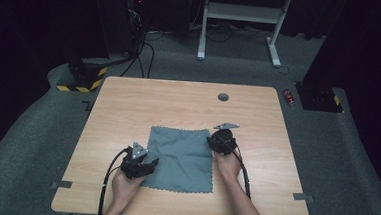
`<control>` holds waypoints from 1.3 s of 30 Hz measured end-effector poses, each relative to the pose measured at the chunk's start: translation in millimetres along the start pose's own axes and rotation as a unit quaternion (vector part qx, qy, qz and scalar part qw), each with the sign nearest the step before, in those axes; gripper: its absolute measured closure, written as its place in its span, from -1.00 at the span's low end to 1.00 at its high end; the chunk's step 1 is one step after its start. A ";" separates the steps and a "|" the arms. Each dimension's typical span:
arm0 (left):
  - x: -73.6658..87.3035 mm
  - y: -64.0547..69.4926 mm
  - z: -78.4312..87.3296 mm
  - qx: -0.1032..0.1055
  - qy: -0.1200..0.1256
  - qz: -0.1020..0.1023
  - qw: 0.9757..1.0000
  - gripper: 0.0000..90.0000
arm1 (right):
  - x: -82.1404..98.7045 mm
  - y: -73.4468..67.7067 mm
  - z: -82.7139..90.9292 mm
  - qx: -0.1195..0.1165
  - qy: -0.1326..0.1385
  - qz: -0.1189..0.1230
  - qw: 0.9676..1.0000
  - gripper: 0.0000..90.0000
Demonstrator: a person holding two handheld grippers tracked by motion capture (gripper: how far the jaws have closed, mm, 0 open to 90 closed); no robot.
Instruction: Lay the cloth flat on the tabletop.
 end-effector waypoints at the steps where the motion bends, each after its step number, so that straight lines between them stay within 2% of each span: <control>1: -0.2 1.1 -0.4 0.001 0.000 -0.001 1.000 -0.06 | 0.0 0.0 0.0 0.000 0.000 0.000 1.000 0.83; 2: -0.2 1.4 -0.4 0.000 0.000 -0.002 1.000 -0.08 | -1.4 -3.1 -1.1 0.004 0.003 0.013 1.000 0.98; 3: -0.2 1.3 -0.4 0.001 0.000 -0.001 1.000 -0.08 | -1.4 -3.1 -1.1 0.004 0.003 0.013 1.000 0.98; 4: -0.2 1.4 -0.5 0.000 0.000 -0.002 1.000 -0.09 | -4.2 -9.2 3.2 0.007 0.018 0.028 0.999 0.98; 5: -0.2 1.4 -0.5 0.000 0.000 -0.002 1.000 -0.09 | -4.2 -9.2 3.2 0.007 0.018 0.028 0.999 0.98; 6: -0.2 1.4 -0.5 0.001 0.000 -0.002 1.000 -0.09 | -6.1 -15.2 7.7 0.007 0.028 0.042 0.999 0.98; 9: -0.2 1.4 -0.5 0.000 -0.001 -0.002 1.000 -0.09 | -11.1 -44.9 20.8 0.005 0.054 0.112 0.992 0.97; 11: -0.2 1.4 -0.5 0.000 -0.001 -0.002 1.000 -0.09 | -7.0 -62.7 17.0 -0.004 0.039 0.160 0.986 0.86; 12: -0.1 1.4 -0.5 0.000 -0.001 -0.001 1.000 -0.09 | -0.1 -73.2 9.6 -0.014 0.014 0.184 0.983 0.74; 13: -0.1 1.2 -0.5 0.000 -0.001 -0.002 1.000 -0.09 | 7.0 -79.5 3.3 -0.011 -0.003 0.203 0.979 0.68; 15: -0.1 1.4 -0.5 0.000 -0.001 -0.002 1.000 -0.09 | 7.9 -80.5 3.1 -0.017 0.001 0.197 0.980 0.67; 16: -0.2 1.4 -0.5 0.000 -0.001 -0.001 1.000 -0.09 | 4.8 -76.7 9.3 -0.030 0.018 0.166 0.986 0.66; 17: -0.2 1.4 -0.5 0.000 -0.001 -0.001 1.000 -0.09 | 4.8 -76.7 9.3 -0.030 0.018 0.166 0.986 0.66; 18: -0.2 1.3 -0.5 0.000 0.000 -0.002 1.000 -0.09 | 1.4 -70.2 15.7 -0.033 0.025 0.144 0.989 0.65; 21: -0.2 1.3 -0.5 0.000 0.000 -0.001 1.000 -0.09 | -1.2 -67.4 18.9 -0.031 0.029 0.142 0.989 0.63; 23: -0.2 1.2 -0.5 0.000 -0.001 -0.002 1.000 -0.09 | -2.0 -70.6 18.0 -0.034 0.029 0.145 0.988 0.61; 26: -0.2 1.2 -0.5 0.000 -0.001 -0.002 1.000 -0.09 | -2.9 -80.6 9.5 -0.032 0.022 0.166 0.985 0.57; 27: -0.2 1.4 -0.5 0.000 -0.001 -0.001 1.000 -0.09 | -2.4 -87.0 1.5 -0.036 0.013 0.172 0.984 0.54; 31: -0.2 1.2 -0.5 0.000 -0.001 -0.002 1.000 -0.09 | -2.4 -87.9 -6.7 -0.037 0.001 0.166 0.985 0.54; 33: -0.2 1.4 -0.5 0.000 0.000 -0.001 1.000 -0.09 | -4.1 -85.5 -9.5 -0.037 0.000 0.156 0.987 0.66; 36: -0.2 1.4 -0.5 0.000 0.000 -0.001 1.000 -0.09 | -5.8 -82.0 -10.0 -0.031 -0.001 0.153 0.988 0.96; 39: -0.2 1.4 -0.5 0.000 0.000 -0.001 1.000 -0.09 | -9.3 -76.7 -7.9 -0.017 0.001 0.153 0.988 0.99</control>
Point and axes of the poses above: each handheld gripper's, and its own axes: z roughly backward along the jaws, x roughly out of its underside, y roughly to its right, the point moved 10 cm from there along -z, roughly forward along the jaws, and after that the axes turned 13 degrees about -y, right-handed, at the moved point
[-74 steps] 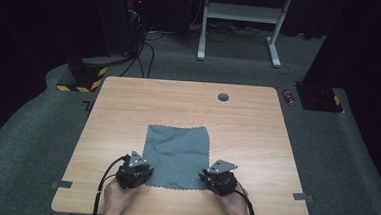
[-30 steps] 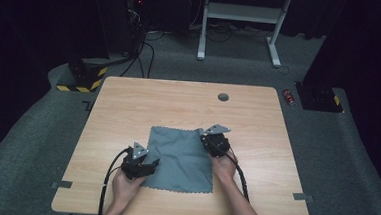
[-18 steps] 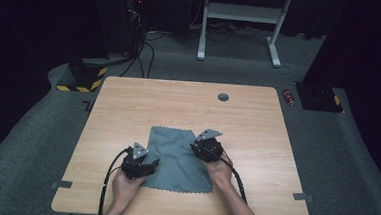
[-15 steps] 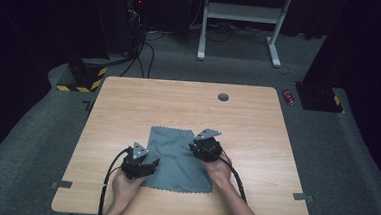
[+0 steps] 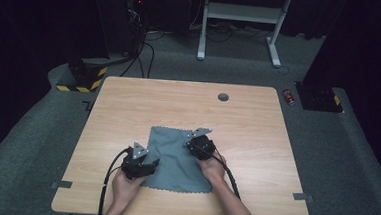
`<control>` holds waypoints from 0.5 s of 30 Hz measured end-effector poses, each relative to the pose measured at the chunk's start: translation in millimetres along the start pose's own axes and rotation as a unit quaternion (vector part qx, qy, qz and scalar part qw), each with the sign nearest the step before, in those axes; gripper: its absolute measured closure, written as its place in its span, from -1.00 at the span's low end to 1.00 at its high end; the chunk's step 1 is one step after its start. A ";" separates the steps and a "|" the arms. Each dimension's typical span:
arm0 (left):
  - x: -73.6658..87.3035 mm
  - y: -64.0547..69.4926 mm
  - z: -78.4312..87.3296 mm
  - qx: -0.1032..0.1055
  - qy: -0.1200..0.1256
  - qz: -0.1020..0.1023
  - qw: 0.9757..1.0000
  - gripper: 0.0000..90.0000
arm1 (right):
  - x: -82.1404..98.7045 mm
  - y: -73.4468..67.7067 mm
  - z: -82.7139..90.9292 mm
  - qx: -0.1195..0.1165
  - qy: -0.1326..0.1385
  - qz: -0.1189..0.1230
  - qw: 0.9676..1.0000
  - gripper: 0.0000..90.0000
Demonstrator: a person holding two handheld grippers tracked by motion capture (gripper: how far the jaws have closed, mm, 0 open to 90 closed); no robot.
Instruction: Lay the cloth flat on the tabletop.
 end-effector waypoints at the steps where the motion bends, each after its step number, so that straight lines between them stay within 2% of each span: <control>1: 0.0 0.0 0.0 0.000 0.000 0.000 1.000 -0.09 | -4.7 3.9 6.2 0.007 0.012 -0.001 1.000 0.99; 3: 0.0 -0.2 0.0 -0.001 0.000 -0.001 1.000 -0.09 | -6.7 5.9 9.0 0.010 0.017 -0.002 1.000 0.99; 4: 0.0 0.0 0.0 0.000 0.000 0.000 1.000 -0.09 | -10.2 11.5 14.7 0.016 0.025 -0.007 1.000 0.99; 5: 0.0 -0.1 0.0 0.000 0.000 -0.001 1.000 -0.09 | -11.2 21.7 19.0 0.023 0.034 -0.023 0.999 0.99; 7: 0.0 -0.4 0.1 -0.001 0.000 -0.002 1.000 -0.09 | -10.0 26.9 19.1 0.025 0.032 -0.033 0.999 0.99; 8: 0.0 -0.1 0.0 0.000 0.000 -0.001 1.000 -0.09 | -6.1 43.4 17.3 0.042 0.022 -0.050 0.998 0.99; 9: 0.1 0.2 0.0 0.001 0.000 0.001 1.000 -0.09 | -4.5 53.7 17.5 0.048 0.021 -0.067 0.996 0.99; 10: 0.1 0.2 0.0 0.001 0.000 0.001 1.000 -0.09 | -4.5 53.7 17.5 0.048 0.021 -0.067 0.996 0.99; 11: 0.0 0.2 0.0 0.001 0.000 0.000 1.000 -0.09 | -4.0 59.5 17.9 0.052 0.021 -0.077 0.995 0.99; 12: 0.0 -0.1 0.0 0.000 0.000 -0.001 1.000 -0.10 | -2.0 75.4 18.7 0.066 0.024 -0.097 0.993 0.99; 13: 0.1 0.0 0.1 0.000 0.000 -0.001 1.000 -0.10 | -2.0 75.4 18.7 0.066 0.024 -0.097 0.993 0.99; 15: 0.2 0.2 0.1 0.000 -0.001 -0.001 1.000 -0.11 | 3.8 87.0 14.1 0.072 0.018 -0.119 0.990 0.99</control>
Point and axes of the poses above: each handheld gripper's, and its own axes: z roughly backward along the jaws, x roughly out of its underside, y roughly to its right, the point moved 10 cm from there along -z, roughly forward along the jaws, and after that the axes turned 13 degrees about -y, right-handed, at the moved point
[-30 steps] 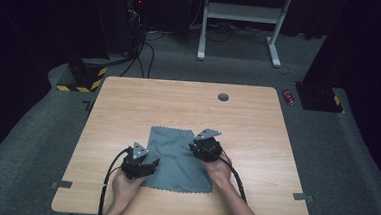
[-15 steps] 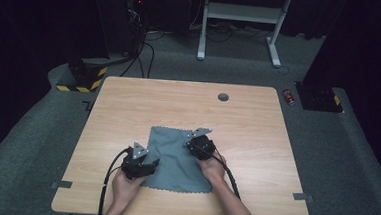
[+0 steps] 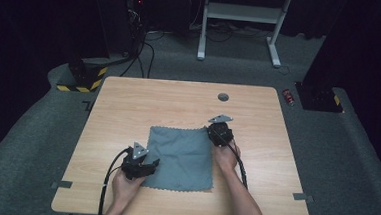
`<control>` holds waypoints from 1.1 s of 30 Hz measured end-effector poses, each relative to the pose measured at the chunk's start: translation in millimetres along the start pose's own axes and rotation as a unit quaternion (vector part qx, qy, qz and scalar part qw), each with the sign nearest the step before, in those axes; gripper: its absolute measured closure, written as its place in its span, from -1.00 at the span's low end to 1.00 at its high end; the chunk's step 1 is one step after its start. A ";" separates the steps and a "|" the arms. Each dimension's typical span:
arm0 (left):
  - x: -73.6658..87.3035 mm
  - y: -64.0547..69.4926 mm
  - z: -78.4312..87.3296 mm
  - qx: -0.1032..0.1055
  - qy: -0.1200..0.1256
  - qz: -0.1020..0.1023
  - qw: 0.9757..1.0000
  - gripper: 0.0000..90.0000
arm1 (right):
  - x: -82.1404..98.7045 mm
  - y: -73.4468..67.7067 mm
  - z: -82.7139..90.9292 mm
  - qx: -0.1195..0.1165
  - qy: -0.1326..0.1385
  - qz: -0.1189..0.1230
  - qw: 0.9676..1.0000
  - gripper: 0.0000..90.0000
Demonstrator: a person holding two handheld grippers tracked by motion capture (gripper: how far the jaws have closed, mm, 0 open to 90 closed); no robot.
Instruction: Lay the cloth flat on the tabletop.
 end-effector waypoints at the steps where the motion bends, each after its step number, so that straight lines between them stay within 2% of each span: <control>1: 0.2 0.1 0.2 0.000 0.000 0.000 1.000 -0.12 | 2.4 3.8 -3.7 -0.001 -0.006 -0.010 1.000 0.98; 2: 0.6 0.1 0.5 0.001 -0.001 0.001 1.000 -0.13 | 10.7 12.3 -13.1 -0.002 -0.026 -0.034 0.999 0.90; 5: 0.7 0.0 0.7 0.000 -0.001 0.001 1.000 -0.13 | 12.8 12.8 -9.7 -0.009 -0.021 -0.048 0.999 0.80; 6: 0.7 -0.1 0.7 -0.001 0.000 0.001 1.000 -0.12 | 11.3 6.3 4.1 -0.014 0.003 -0.038 0.999 0.72; 8: 0.6 -0.2 0.7 -0.001 0.000 0.001 1.000 -0.12 | 13.2 -6.7 17.4 -0.034 0.021 -0.027 0.999 0.65; 9: 0.7 -0.2 0.8 -0.002 0.000 0.001 1.000 -0.12 | 13.2 -6.7 17.4 -0.034 0.021 -0.027 0.999 0.65; 10: 0.6 -0.1 0.9 -0.003 -0.001 0.002 1.000 -0.12 | 25.9 -32.2 29.4 -0.060 0.018 0.022 0.998 0.58; 11: 0.6 0.3 0.9 -0.002 -0.002 0.002 1.000 -0.12 | 25.9 -32.2 29.4 -0.060 0.018 0.022 0.998 0.58; 12: 0.3 0.7 1.1 -0.005 -0.006 -0.004 1.000 -0.12 | 41.2 -48.8 35.2 -0.079 0.013 0.045 0.996 0.55; 14: -1.0 0.1 0.8 -0.007 -0.010 -0.006 1.000 -0.13 | 58.6 -59.1 37.8 -0.097 0.006 0.048 0.994 0.49; 15: -1.0 0.1 0.8 -0.007 -0.010 -0.006 1.000 -0.13 | 58.6 -59.1 37.8 -0.097 0.006 0.048 0.994 0.49; 16: -1.8 -0.5 0.9 -0.008 -0.012 -0.007 1.000 -0.13 | 66.1 -62.3 38.8 -0.103 0.006 0.045 0.994 0.46; 17: -4.0 -1.4 0.7 -0.011 -0.012 -0.007 1.000 -0.13 | 80.1 -65.9 40.7 -0.100 0.003 0.053 0.994 0.39; 19: -4.7 -1.9 0.0 -0.013 -0.018 -0.010 1.000 -0.13 | 83.8 -66.6 41.2 -0.097 0.003 0.055 0.994 0.37; 20: -5.4 -1.4 -1.6 -0.014 -0.022 -0.013 1.000 -0.14 | 92.6 -68.9 42.2 -0.093 0.003 0.064 0.994 0.32; 22: -5.9 -1.6 -2.0 -0.015 -0.024 -0.015 0.999 -0.15 | 94.1 -68.6 43.2 -0.087 0.003 0.068 0.994 0.32; 23: -7.0 -2.1 -2.7 -0.015 -0.024 -0.013 1.000 -0.16 | 96.9 -68.3 44.7 -0.075 0.004 0.080 0.994 0.32; 27: -6.9 -1.9 -3.8 -0.005 -0.025 -0.001 1.000 -0.17 | 100.2 -65.9 46.4 -0.077 0.004 0.078 0.994 0.31; 28: -7.1 -0.4 -4.4 0.000 -0.024 0.002 1.000 -0.17 | 100.8 -64.1 46.9 -0.074 0.008 0.086 0.994 0.30; 33: -9.8 7.7 -6.2 0.005 -0.028 -0.009 1.000 -0.18 | 107.5 -55.8 50.4 -0.071 0.010 0.078 0.994 0.30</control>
Point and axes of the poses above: each handheld gripper's, and its own axes: z roughly backward along the jaws, x roughly out of its underside, y roughly to its right, the point moved 10 cm from there along -z, roughly forward along the jaws, and after that the axes turned 13 degrees about -y, right-handed, at the moved point
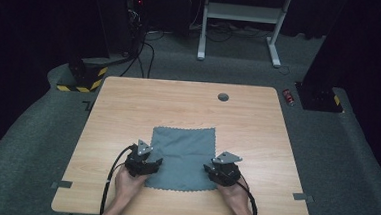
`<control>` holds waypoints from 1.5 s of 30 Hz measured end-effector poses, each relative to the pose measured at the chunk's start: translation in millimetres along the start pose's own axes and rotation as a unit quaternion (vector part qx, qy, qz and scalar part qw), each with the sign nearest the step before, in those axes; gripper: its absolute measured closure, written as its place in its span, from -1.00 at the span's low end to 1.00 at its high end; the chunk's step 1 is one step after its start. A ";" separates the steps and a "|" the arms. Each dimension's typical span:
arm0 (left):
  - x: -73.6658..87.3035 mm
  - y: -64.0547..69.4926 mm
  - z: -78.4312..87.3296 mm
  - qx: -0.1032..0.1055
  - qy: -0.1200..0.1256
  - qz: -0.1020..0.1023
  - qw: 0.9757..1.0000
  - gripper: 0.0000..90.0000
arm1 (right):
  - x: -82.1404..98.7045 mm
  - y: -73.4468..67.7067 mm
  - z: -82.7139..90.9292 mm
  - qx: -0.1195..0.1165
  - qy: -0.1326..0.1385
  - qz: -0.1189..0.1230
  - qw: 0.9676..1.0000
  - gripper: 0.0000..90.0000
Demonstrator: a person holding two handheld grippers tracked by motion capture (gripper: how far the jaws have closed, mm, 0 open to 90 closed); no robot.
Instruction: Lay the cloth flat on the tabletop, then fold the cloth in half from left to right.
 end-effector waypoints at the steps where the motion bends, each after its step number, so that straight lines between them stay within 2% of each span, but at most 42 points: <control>1: -0.6 1.2 -0.4 0.001 0.000 -0.001 1.000 -0.18 | 0.9 0.8 0.6 0.000 0.000 -0.001 1.000 0.30; 8: -7.4 9.2 -4.5 0.004 -0.002 -0.003 1.000 -0.18 | 5.8 9.5 4.3 0.009 -0.005 -0.007 1.000 0.30; 12: -7.5 8.8 -4.1 0.006 -0.003 -0.002 1.000 -0.18 | 6.0 10.1 4.7 0.011 -0.008 -0.011 1.000 0.32; 18: -9.8 3.8 -0.2 0.018 0.007 0.014 1.000 -0.16 | 5.1 8.5 6.4 0.017 -0.005 -0.010 1.000 0.36; 21: -10.9 -3.1 0.4 0.025 0.009 0.030 0.999 -0.14 | 0.0 1.7 10.7 0.012 0.013 -0.005 1.000 0.36; 23: -11.9 -5.3 0.3 0.025 0.007 0.031 0.999 -0.15 | -1.2 -0.2 10.8 0.011 0.015 -0.002 1.000 0.35; 28: -23.0 -12.2 5.8 0.038 0.018 0.039 0.998 -0.12 | -10.6 -17.5 9.5 -0.013 0.026 0.007 1.000 0.36; 30: -26.9 -16.6 6.4 0.031 0.013 0.036 0.999 -0.12 | -15.2 -25.4 9.8 -0.018 0.032 0.014 0.999 0.37; 31: -28.9 -18.1 6.7 0.031 0.013 0.038 0.999 -0.11 | -17.9 -32.0 9.0 -0.026 0.031 0.015 0.999 0.39; 32: -30.6 -20.2 7.4 0.034 0.020 0.043 0.998 -0.11 | -17.9 -32.0 9.0 -0.026 0.031 0.015 0.999 0.39; 34: -31.5 -24.8 6.0 0.035 0.010 0.049 0.998 -0.08 | -21.0 -39.6 6.8 -0.035 0.028 0.019 0.999 0.39; 35: -32.9 -29.6 5.2 0.029 0.002 0.044 0.999 -0.05 | -24.2 -48.4 4.3 -0.045 0.028 0.026 0.998 0.39; 36: -32.9 -29.6 5.2 0.029 0.002 0.044 0.999 -0.04 | -24.2 -48.4 4.3 -0.045 0.028 0.026 0.998 0.39; 38: -35.0 -32.5 5.0 0.034 0.004 0.049 0.998 -0.04 | -27.2 -57.2 1.9 -0.049 0.028 0.035 0.998 0.39; 41: -35.1 -39.1 3.2 0.046 0.001 0.062 0.997 -0.04 | -32.5 -71.8 0.2 -0.071 0.032 0.040 0.996 0.39; 43: -37.2 -42.5 1.3 0.040 -0.010 0.057 0.998 -0.07 | -36.7 -80.9 0.5 -0.080 0.038 0.048 0.995 0.38; 44: -40.1 -43.6 2.1 0.039 -0.008 0.054 0.998 -0.07 | -38.2 -85.9 0.6 -0.086 0.038 0.049 0.994 0.38; 45: -45.8 -46.1 4.4 0.038 0.005 0.053 0.998 -0.04 | -40.9 -95.0 -0.3 -0.093 0.039 0.058 0.993 0.38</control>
Point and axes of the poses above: each handheld gripper's, and its own axes: z roughly backward along the jaws, x roughly out of its underside, y roughly to its right, the point moved 10 cm from there along -z, roughly forward along the jaws, and after that the axes turned 13 degrees about -y, right-handed, at the moved point
